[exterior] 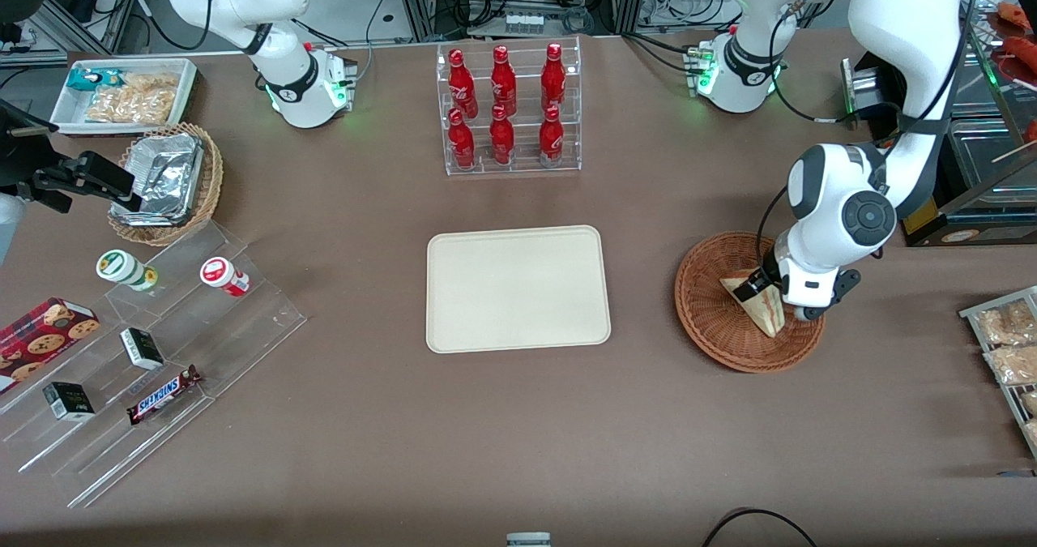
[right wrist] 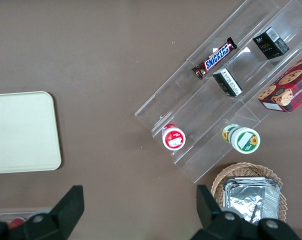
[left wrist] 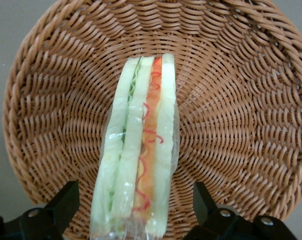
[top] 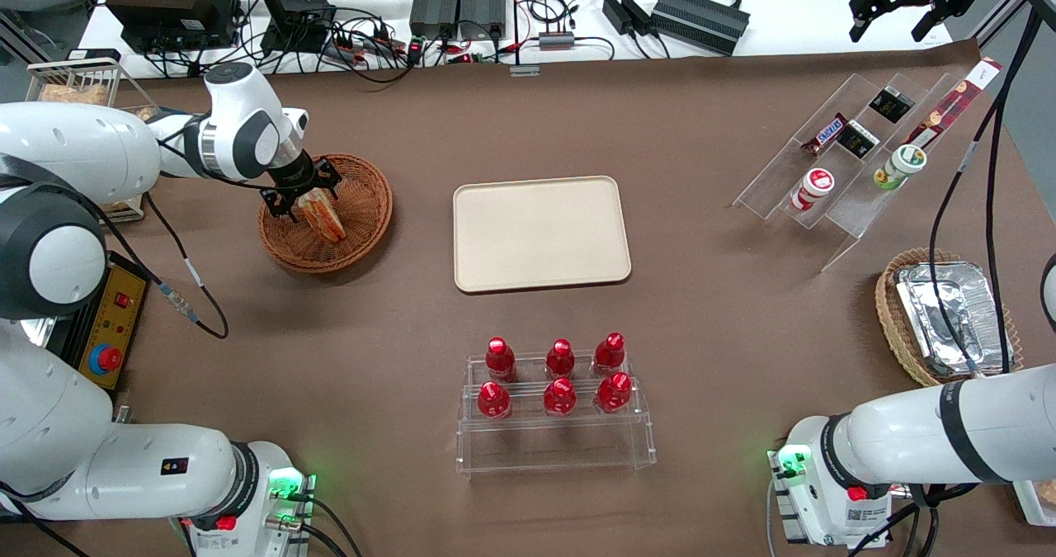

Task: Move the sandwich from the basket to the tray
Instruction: 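Close the left gripper on the sandwich's crust edge, then lift the sandwich and carry it with the left gripper over the cream tray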

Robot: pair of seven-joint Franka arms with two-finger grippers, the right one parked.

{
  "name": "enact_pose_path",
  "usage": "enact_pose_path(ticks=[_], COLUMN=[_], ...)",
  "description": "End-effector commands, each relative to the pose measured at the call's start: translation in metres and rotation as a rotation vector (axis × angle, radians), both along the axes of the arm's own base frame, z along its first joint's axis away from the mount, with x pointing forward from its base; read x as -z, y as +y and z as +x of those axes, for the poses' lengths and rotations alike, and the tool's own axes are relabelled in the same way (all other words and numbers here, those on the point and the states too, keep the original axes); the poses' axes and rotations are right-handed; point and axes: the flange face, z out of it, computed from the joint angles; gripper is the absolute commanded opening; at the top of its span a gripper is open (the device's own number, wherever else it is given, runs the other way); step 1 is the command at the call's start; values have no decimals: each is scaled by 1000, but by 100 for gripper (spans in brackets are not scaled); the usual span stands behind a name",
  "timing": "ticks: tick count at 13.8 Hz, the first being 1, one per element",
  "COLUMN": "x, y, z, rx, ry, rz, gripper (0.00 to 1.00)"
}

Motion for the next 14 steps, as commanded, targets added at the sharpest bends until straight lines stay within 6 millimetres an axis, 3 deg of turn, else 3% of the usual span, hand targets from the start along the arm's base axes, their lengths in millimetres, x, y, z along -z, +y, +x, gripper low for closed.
enact_pose_path(ticks=[1,3,5,7,9,10,12,14], x=[3,1,-5,-11,-30,-45,-64,-74], y=[2,3,3,3,1,-2,-20,-55], z=[3,3,3,3,7,10,14,12], rx=[-14,-11,-10,-7,1,6,45,112], ry=[-13,-14,-18,-19,-16,5,80,102], rz=[-2,-2,-1,-1,3,6,12,19], gripper=[88,41,16,12,9,3,0,0])
